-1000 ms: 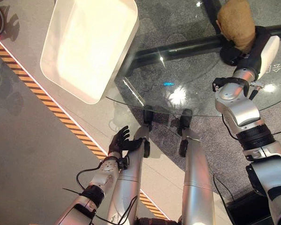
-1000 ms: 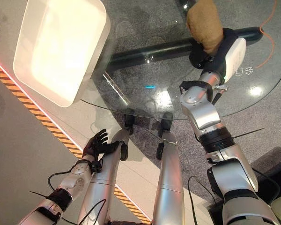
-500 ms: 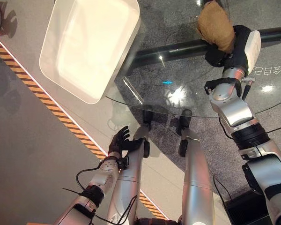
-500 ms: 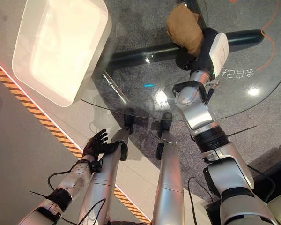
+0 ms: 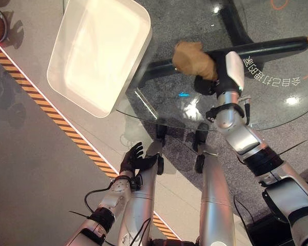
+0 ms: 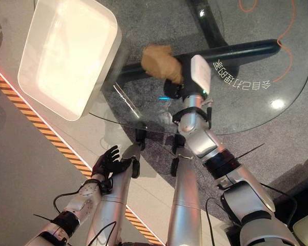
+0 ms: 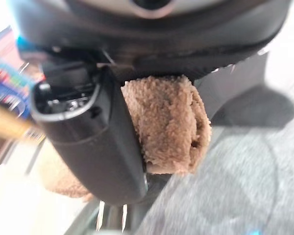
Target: Wipe the table with a cloth and put it in the basket.
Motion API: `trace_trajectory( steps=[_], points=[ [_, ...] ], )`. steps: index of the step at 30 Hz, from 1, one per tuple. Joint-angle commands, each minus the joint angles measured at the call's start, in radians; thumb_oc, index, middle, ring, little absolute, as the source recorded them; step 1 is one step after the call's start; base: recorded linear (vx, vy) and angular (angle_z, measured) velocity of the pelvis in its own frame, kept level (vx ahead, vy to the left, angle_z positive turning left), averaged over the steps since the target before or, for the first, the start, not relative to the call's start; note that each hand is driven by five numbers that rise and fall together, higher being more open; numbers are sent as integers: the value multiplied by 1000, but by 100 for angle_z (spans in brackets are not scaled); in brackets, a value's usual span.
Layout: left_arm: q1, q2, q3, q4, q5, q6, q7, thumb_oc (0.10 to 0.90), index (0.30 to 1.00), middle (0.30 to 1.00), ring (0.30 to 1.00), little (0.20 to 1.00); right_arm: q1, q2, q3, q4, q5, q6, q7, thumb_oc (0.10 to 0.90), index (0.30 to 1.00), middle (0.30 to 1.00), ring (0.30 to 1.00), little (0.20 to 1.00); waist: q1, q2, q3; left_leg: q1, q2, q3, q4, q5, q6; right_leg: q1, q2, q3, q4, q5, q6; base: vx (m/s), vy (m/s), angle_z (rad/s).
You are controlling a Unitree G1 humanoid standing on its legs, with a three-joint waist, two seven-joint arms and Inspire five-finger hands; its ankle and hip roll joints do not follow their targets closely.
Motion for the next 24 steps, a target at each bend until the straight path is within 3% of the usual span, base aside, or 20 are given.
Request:
trace_trajectory(
  steps=[1,3,4,6,7,18,24],
  points=[
    [167,-38,-70,24,32,15,8,800,900,900,900,900,26,14,63,-164,-27,-67,47,100,300,300,300,200,9,39,-4,4,-52,37,81,-126,29,-3,50,-21,-92,65,23,2,-11,4],
    [143,-34,-60,25,28,20,5,800,900,900,900,900,8,11,68,-163,-29,-67,50,100,300,300,300,200,6,38,-4,-31,-51,43,77,-97,34,-35,47,-25,-102,95,16,-18,-12,4],
    [160,-30,-68,30,22,19,3,800,900,900,900,900,30,14,75,-160,-28,-66,46,100,300,300,300,200,8,38,-4,3,-50,38,85,-128,29,-6,49,-21,-87,65,23,-40,-11,5],
    [140,-27,-57,34,19,20,0,800,900,900,900,900,14,6,75,-160,-26,-60,44,100,300,300,300,200,5,36,-4,-31,-50,42,79,-98,33,-37,46,-25,-98,95,17,2,-6,2],
    [157,-25,-65,39,14,19,-4,800,900,900,900,900,37,8,80,-155,-28,-57,42,100,300,300,300,200,6,38,-4,2,-49,38,85,-127,29,-9,49,-21,-83,65,23,50,-6,0],
    [147,-25,-64,57,8,16,-3,800,900,900,900,900,55,1,75,-145,-14,-45,-10,100,300,300,300,200,1,33,-4,-2,-44,37,87,-126,29,-14,47,-22,-81,67,22,5,0,0],
    [149,-29,-56,70,20,13,-7,800,900,900,900,900,42,-13,49,-135,-48,-77,-27,100,300,300,300,200,0,32,-4,3,-42,36,88,-130,31,-7,47,-23,-83,67,22,0,0,0]
  ],
)
